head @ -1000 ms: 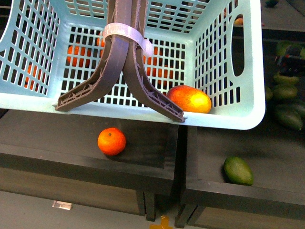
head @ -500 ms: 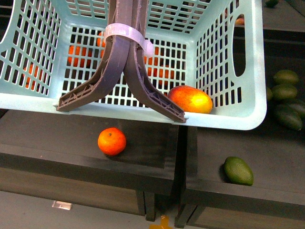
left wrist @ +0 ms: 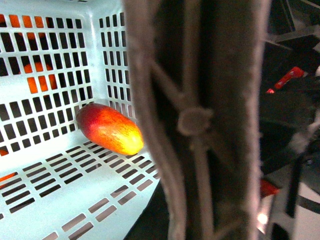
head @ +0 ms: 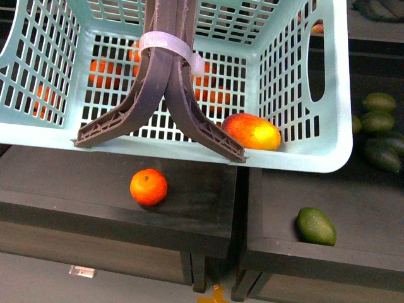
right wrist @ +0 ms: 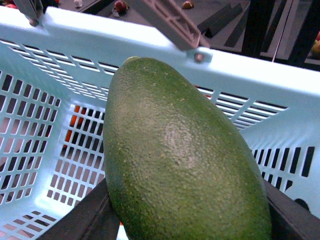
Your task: Pick mango and avocado into basket
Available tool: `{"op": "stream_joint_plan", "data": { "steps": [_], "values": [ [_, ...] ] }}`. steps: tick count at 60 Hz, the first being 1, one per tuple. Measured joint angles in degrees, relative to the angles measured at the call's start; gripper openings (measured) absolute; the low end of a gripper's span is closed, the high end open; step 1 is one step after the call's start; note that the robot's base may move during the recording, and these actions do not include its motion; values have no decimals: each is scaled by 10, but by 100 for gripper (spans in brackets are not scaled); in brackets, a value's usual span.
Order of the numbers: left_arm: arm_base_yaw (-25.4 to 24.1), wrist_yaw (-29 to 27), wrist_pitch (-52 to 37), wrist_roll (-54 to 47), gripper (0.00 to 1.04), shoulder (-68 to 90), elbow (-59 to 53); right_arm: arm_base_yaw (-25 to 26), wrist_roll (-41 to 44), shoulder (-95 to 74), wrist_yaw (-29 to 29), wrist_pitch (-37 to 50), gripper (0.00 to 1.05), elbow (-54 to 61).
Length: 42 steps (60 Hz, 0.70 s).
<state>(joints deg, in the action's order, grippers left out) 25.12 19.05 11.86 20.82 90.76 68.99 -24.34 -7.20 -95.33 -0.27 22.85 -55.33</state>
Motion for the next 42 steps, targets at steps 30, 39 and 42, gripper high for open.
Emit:
{"op": "stream_joint_plan", "data": {
  "steps": [30,39,42],
  "values": [
    [0,-5,0,1,6,0,0,33,-39,223,64,19,97,123],
    [0,-3,0,3,6,0,0,53,-56,344,90,0,97,206],
    [0,-3,0,3,6,0,0,58,-61,390,98,-16,97,239]
  ]
}}
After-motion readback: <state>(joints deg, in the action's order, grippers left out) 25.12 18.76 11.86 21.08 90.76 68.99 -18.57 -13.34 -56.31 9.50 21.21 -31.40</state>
